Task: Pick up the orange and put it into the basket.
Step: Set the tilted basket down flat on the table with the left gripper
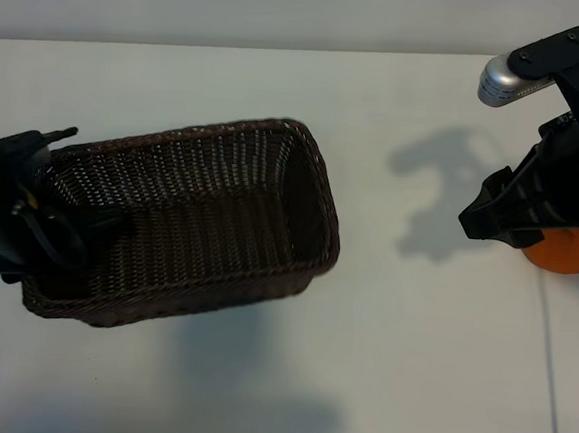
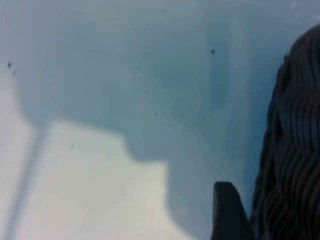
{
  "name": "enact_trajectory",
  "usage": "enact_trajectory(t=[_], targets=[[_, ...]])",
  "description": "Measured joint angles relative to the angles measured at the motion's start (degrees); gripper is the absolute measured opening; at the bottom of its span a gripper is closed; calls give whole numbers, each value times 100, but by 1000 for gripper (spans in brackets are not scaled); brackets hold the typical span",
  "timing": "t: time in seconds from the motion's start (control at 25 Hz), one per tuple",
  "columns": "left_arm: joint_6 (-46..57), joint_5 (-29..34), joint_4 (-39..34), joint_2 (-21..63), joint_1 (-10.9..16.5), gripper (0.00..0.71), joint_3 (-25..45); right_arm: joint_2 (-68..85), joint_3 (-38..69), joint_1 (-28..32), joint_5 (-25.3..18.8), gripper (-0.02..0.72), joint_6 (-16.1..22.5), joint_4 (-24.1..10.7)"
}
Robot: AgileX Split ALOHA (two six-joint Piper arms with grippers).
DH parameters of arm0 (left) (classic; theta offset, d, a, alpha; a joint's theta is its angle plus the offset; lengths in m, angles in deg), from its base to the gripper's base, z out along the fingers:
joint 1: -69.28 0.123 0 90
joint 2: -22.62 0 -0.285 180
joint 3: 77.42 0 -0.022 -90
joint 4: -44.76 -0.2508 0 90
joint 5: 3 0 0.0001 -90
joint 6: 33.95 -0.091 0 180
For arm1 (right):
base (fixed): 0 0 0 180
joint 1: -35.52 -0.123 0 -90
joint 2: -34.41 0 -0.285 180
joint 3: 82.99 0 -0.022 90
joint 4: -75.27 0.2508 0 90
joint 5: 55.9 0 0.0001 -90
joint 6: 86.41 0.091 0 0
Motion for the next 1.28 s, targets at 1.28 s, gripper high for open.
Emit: enact_trajectory(t=[1.28], targets=[[-5476,132,5485,1207,1266,405,15,0,0,0,-44,591,0,0]])
